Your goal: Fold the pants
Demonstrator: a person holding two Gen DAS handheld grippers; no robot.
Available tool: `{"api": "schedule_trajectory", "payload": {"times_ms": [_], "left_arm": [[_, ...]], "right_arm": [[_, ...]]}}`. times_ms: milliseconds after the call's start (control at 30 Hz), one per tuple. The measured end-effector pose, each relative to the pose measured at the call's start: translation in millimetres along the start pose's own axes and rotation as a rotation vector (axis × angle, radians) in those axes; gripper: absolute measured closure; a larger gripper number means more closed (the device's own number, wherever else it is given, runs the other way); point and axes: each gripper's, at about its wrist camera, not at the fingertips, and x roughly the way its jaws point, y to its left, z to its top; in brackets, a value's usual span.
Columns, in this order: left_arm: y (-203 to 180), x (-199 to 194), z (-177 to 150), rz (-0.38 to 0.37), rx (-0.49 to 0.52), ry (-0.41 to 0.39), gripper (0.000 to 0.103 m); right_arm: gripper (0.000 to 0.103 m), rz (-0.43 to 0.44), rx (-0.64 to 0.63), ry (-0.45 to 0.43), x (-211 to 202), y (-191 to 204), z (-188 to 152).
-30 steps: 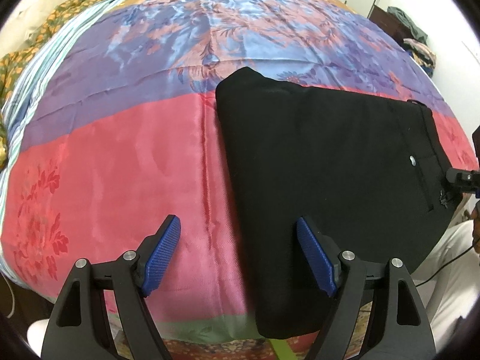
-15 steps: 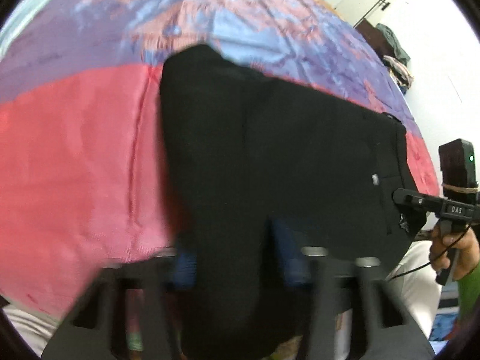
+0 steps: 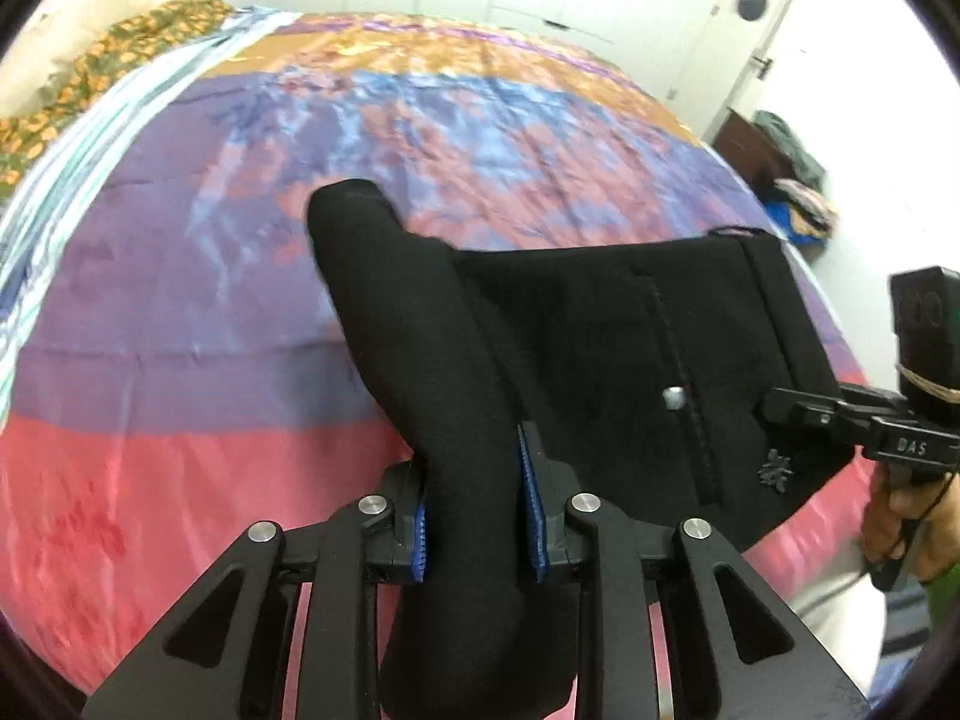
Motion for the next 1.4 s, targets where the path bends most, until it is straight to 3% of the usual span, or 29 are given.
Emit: {"api": "schedule_trajectory", "payload": {"times_ms": [67, 133, 167, 200, 233, 300, 333, 400, 433, 467, 567, 633, 733, 867, 967, 1067, 1200, 1400], "left_arm": [[8.5, 25.6, 1.3, 0.099, -0.011, 0.027, 0.054], [19.1, 44.6, -13.2, 0.189, -0.027, 0.058, 0.051], [22.1, 48.2, -21.7, 0.204, -0.033, 0.072, 0.051], [24.6, 47.6, -32.7, 0.209, -0.042, 0.081, 0.051], [27.1, 40.1, -47.6, 0.200, -0.044, 0.066, 0.050], [27.2, 21.3, -67.7, 0.212, -0.034, 0.017, 0.035], [27.6, 7.1, -80.0, 0.237, -0.022, -0.022, 0.022], [21.4, -17.8, -98.6, 0.274, 0.005, -0.098, 0.014], [16.7, -27.8, -105.7, 0.284, 0.018, -0.124, 0.012], [12.6, -35.8, -111.3, 0.298, 0.034, -0.146, 0.008], [-4.2, -57.0, -125.2, 0.356, 0.082, -0.211, 0.005], [-16.0, -72.6, -136.7, 0.346, 0.101, -0.233, 0.003], [-32.4, -85.1, -148.0, 0.330, 0.132, -0.195, 0.003], [-50.2, -99.6, -161.5, 0.385, 0.164, -0.191, 0.003], [-55.8, -108.6, -167.1, 0.329, 0.130, -0.140, 0.003], [-61.9, -121.4, -172.0, 0.284, 0.138, -0.132, 0.003], [-67.2, -138.1, -171.8, 0.305, 0.175, -0.133, 0.003], [-61.0, -155.6, -175.0, 0.283, 0.097, -0.135, 0.003]], "right_arm": [[0.062, -0.038, 0.033, 0.014, 21.4, -20.1, 5.4], [0.055, -0.121, 0.100, 0.063, 38.0, -44.9, 2.4], [0.052, -0.208, 0.137, 0.108, 47.2, -63.6, -6.1], [0.052, -0.235, 0.146, 0.117, 48.7, -72.7, -12.3], [0.044, -0.236, 0.149, 0.103, 45.2, -78.0, -18.2], [0.039, -0.252, 0.142, 0.023, 22.1, -76.6, -28.9], [0.038, -0.269, 0.125, -0.002, 10.3, -71.2, -32.8], [0.021, -0.313, 0.056, -0.056, -18.5, -51.2, -42.7], [0.007, -0.339, 0.018, -0.079, -30.9, -38.7, -48.1], [0.001, -0.361, -0.024, -0.107, -44.0, -24.0, -56.5], [0.000, -0.407, -0.090, -0.149, -68.8, 14.0, -80.3], [0.000, -0.445, -0.103, -0.154, -80.1, 35.9, -100.8], [0.000, -0.481, -0.094, -0.160, -88.8, 61.7, -131.8], [0.000, -0.541, -0.084, -0.124, -90.0, 84.0, -159.3], [0.000, -0.570, -0.103, -0.104, -97.0, 108.9, -177.9], [0.000, -0.580, -0.113, -0.116, -107.8, 129.7, -187.9], [0.000, -0.585, -0.107, -0.135, -123.8, 147.2, -190.3], [0.000, -0.596, -0.093, -0.126, -125.1, 158.7, -193.5]]}}
